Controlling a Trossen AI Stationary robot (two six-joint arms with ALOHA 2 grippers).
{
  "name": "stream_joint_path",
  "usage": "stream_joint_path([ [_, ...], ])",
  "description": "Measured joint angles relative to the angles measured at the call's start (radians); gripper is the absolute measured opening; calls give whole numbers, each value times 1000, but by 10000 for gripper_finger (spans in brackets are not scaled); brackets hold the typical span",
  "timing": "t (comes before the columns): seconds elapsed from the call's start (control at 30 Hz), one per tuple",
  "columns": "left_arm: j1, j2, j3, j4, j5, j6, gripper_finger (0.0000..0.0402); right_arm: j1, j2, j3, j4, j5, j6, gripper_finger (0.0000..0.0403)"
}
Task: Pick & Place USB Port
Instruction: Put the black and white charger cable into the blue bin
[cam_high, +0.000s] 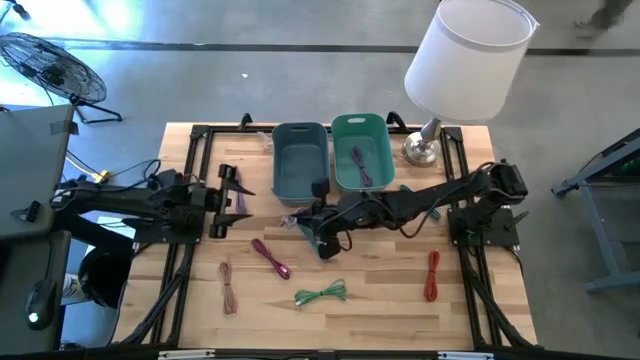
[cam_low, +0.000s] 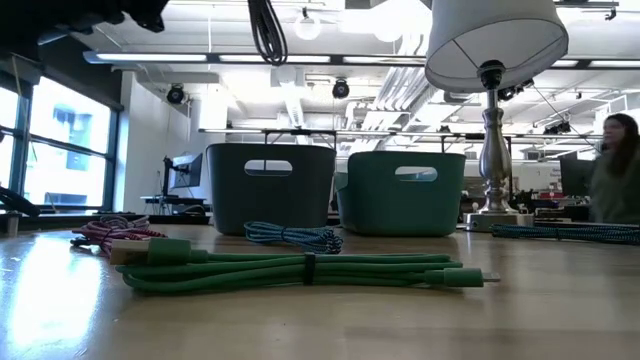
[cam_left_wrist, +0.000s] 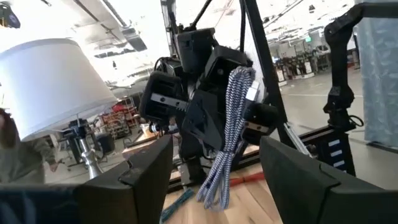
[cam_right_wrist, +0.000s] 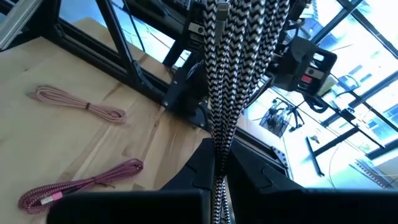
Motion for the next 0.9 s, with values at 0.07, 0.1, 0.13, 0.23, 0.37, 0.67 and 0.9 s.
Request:
stream_joint_path([
  [0.07,0,60,0,48,-6,2,234,-4,12,0,8,0,1,13],
  [0.1,0,87,0,72,-11,2,234,-7,16,0,9,-2,1,13],
  [0.13,0,113,0,96,-12,2,234,-9,21,0,10,-4,1,13],
  [0.23,0,177,10,146,-12,2,233,-17,35,0,15,-7,2,13],
  [0.37,0,247,55,138,17,2,233,-22,35,0,18,-9,3,13],
  [0.67,0,357,117,136,48,29,233,-22,35,0,20,-11,-29,13],
  [0.9,0,409,159,146,91,28,233,-22,35,0,9,-9,-31,13],
])
